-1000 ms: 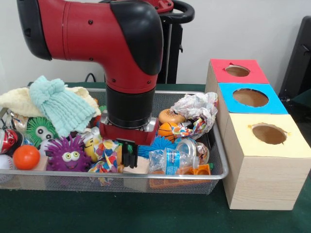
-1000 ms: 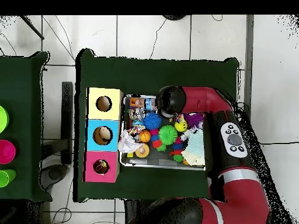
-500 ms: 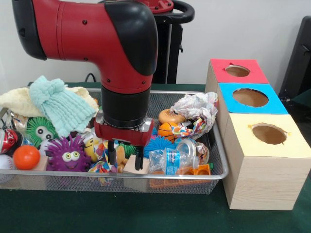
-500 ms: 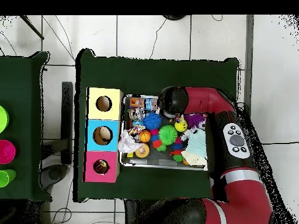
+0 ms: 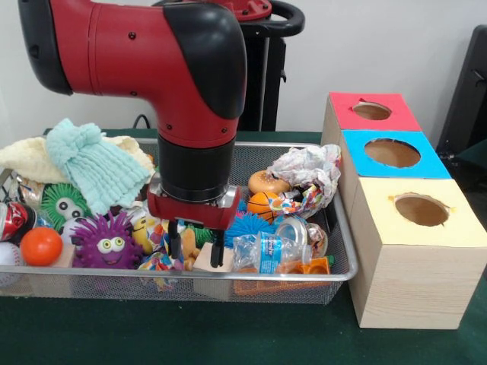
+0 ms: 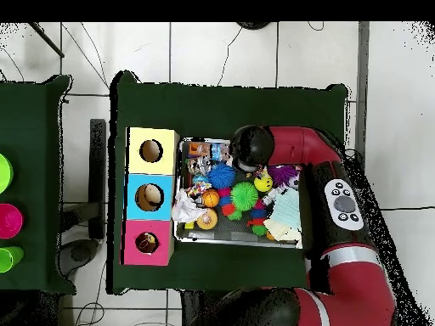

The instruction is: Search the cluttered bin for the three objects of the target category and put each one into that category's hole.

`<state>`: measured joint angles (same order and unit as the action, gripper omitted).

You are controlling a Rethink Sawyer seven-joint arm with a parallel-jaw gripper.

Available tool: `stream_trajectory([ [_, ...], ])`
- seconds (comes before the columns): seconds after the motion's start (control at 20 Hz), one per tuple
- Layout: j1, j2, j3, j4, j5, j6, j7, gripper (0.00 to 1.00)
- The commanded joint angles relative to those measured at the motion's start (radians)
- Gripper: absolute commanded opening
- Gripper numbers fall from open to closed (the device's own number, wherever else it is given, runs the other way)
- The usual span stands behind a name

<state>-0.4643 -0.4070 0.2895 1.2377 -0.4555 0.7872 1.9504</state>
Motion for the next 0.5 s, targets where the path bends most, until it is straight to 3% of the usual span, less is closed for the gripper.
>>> stream_trajectory([
  [0.05,-0.034,0.002,0.027,0.035,-0.016,0.108,-0.170,1.00],
  [0.25,-0.056,-0.040,0.022,0.112,0.000,0.132,-0.174,1.00],
  [0.5,-0.053,-0.068,0.005,0.147,0.005,0.162,-0.142,1.00],
])
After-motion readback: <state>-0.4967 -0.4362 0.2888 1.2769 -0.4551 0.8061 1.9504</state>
